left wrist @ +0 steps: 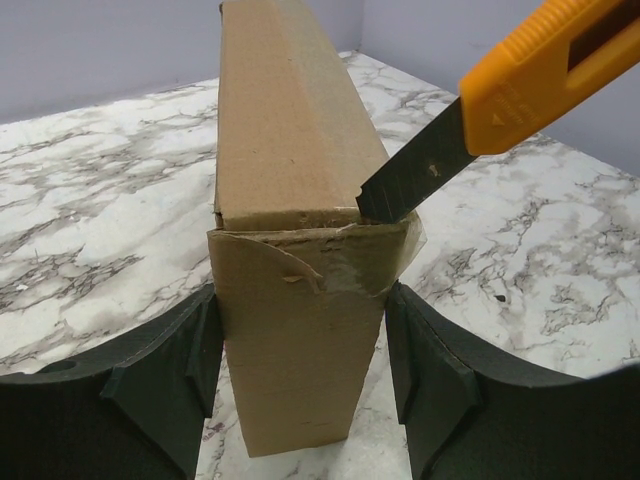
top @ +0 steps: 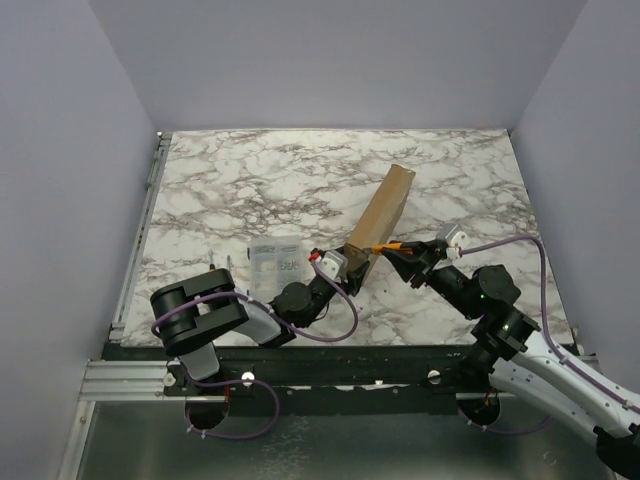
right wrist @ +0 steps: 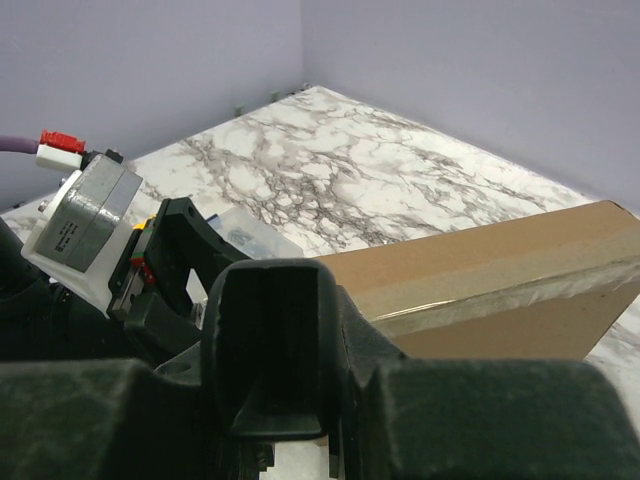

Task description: Unpack the express box

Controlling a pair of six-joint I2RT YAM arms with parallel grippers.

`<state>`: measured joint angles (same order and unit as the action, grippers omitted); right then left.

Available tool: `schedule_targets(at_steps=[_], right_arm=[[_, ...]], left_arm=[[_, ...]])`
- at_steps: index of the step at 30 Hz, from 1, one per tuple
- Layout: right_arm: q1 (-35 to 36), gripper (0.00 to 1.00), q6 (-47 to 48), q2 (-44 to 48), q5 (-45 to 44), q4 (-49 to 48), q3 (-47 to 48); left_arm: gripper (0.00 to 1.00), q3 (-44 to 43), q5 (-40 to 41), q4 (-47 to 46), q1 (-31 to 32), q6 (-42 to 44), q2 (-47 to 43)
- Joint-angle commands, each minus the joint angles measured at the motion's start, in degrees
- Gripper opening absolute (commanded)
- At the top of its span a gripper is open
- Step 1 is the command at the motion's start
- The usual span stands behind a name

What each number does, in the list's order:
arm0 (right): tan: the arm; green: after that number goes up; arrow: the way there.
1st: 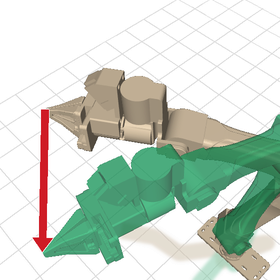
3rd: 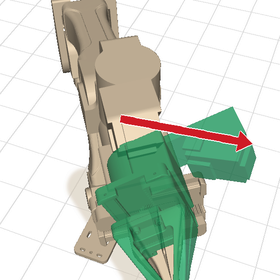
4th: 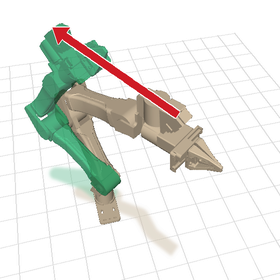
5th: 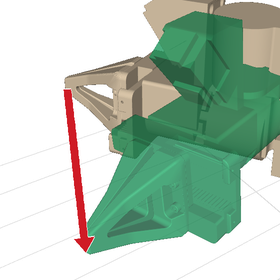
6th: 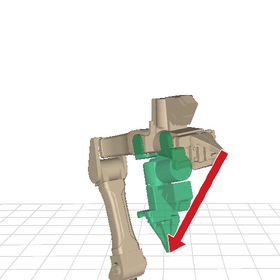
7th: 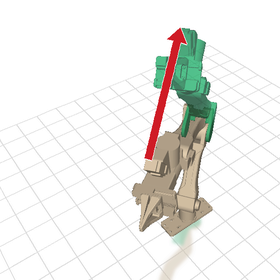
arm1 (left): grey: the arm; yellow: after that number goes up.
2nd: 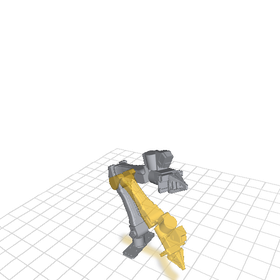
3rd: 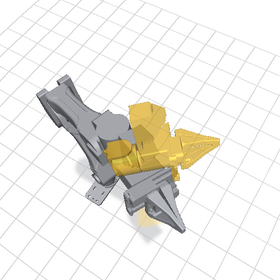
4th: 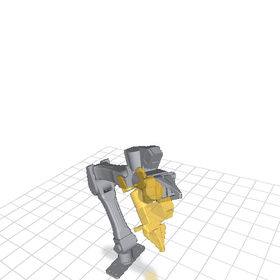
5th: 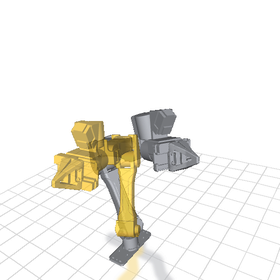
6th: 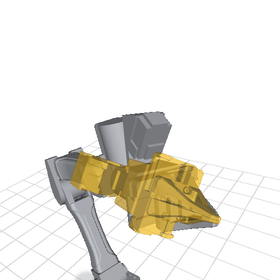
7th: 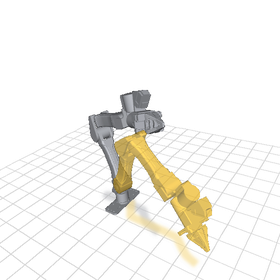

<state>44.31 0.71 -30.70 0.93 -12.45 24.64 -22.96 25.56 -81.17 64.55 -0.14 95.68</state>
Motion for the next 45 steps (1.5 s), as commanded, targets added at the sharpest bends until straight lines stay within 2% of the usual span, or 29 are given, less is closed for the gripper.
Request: schedule_targets(at_steps=[1, 5, 12, 18, 21, 26, 34, 41, 45], right_arm=[[-0.5, 0.01, 1.8, -0.6, -4.6, 3.0, -0.7], [-0.5, 0.00, 3.1, 0.0, -4.7, 4.5, 1.6], [-0.5, 0.01, 0.4, -6.7, -3.5, -1.4, -3.2], [-0.5, 0.00, 2.3, -0.8, -4.2, 4.1, 2.9], [-0.5, 0.01, 2.8, 1.9, -5.3, 3.6, 2.4], [-0.5, 0.00, 0.3, -0.8, -6.2, 0.6, -3.6], [-0.5, 0.01, 3.2, 3.4, -6.4, 6.2, 3.9], [-0.5, 0.00, -0.5, 0.0, -6.7, 0.3, -3.9], [-0.5, 0.00, 0.6, -0.7, -5.6, 1.6, -1.9]], left_arm=[[0.19, 2.1, 2.5, 2.7, -0.6, 0.4, -0.7], [0.19, 2.2, 2.6, 2.7, -0.6, -1.1, -0.9], [0.18, 1.4, 2.3, 2.5, -0.7, -1.8, 0.1], [0.19, 1.6, 2.2, 2.5, -0.6, -1.8, -0.2], [0.18, 1.7, 2.3, 2.5, -0.7, -1.8, -0.2], [0.18, 2.1, 2.1, 2.5, -0.6, -1.7, -0.4], [0.18, 2.0, 2.4, 2.9, -0.7, -1.5, -0.8], [0.18, 2.0, 2.2, 3.0, -0.7, -1.7, -0.9], [0.18, 2.0, 2.2, 3.6, -0.6, -1.4, -1.1]])
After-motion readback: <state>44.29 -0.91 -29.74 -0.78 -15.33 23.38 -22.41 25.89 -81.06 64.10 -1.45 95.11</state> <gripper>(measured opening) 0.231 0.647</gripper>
